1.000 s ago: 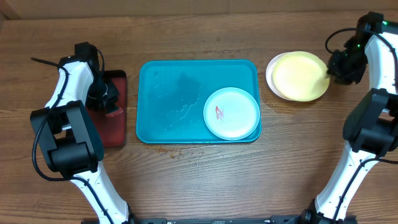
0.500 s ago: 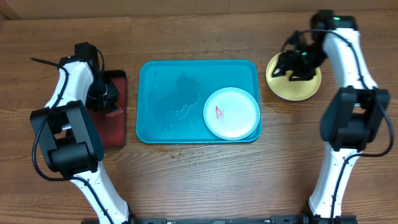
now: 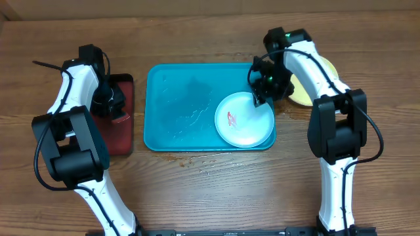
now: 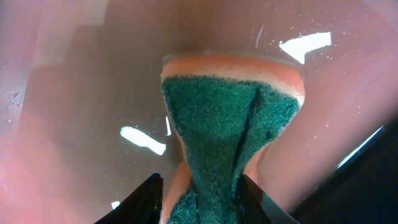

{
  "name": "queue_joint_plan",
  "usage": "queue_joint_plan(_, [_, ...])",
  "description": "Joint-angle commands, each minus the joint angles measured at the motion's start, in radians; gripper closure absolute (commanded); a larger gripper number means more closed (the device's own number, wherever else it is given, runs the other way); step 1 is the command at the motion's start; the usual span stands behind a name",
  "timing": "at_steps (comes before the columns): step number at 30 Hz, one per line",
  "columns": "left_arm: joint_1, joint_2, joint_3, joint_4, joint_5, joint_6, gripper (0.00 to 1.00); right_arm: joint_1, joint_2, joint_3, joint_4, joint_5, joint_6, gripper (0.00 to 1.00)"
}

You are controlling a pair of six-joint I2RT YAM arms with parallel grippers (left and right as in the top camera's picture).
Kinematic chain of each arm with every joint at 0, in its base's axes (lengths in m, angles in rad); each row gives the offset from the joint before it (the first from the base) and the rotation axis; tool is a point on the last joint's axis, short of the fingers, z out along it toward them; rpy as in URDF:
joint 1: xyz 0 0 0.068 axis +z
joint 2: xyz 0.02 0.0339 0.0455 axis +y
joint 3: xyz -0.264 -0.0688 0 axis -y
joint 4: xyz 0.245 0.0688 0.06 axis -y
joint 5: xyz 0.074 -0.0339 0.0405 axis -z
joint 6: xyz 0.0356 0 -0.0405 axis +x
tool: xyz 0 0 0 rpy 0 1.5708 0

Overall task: Clean dirty plates on tray and stack at the side
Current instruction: 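Move the right gripper to the white plate on the teal tray and grasp its rim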

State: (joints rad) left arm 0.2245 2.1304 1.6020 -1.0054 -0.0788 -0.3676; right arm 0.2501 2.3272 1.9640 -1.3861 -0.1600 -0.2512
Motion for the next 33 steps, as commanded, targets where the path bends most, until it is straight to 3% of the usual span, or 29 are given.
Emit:
queue_joint_plan(1, [0.006, -0.005, -0.010, 0.000, -0.005, -0.007, 0.61, 0.025, -0.042, -0.011, 0.013, 0.029, -0.011, 0.31])
queue_joint_plan(4, [0.006, -0.005, -0.010, -0.001, -0.005, -0.006, 0.61, 0.035, -0.042, -0.014, 0.012, 0.029, 0.000, 0.37])
queue_joint_plan(8, [0.006, -0.005, -0.010, -0.001, -0.005, -0.007, 0.61, 0.037, -0.042, -0.014, -0.013, 0.029, 0.089, 0.53])
queue_joint_plan(15, [0.006, -0.005, -0.010, -0.001, -0.006, -0.007, 0.61, 0.037, -0.042, -0.037, -0.044, 0.029, 0.156, 0.54])
queue_joint_plan(29, [0.006, -0.005, -0.010, -0.003, -0.005, -0.007, 0.61, 0.037, -0.042, -0.175, -0.041, 0.025, 0.430, 0.55])
queue_joint_plan(33, [0.006, -0.005, -0.010, -0.004, -0.005, -0.007, 0.61, 0.037, -0.042, -0.175, -0.032, 0.025, 0.461, 0.69])
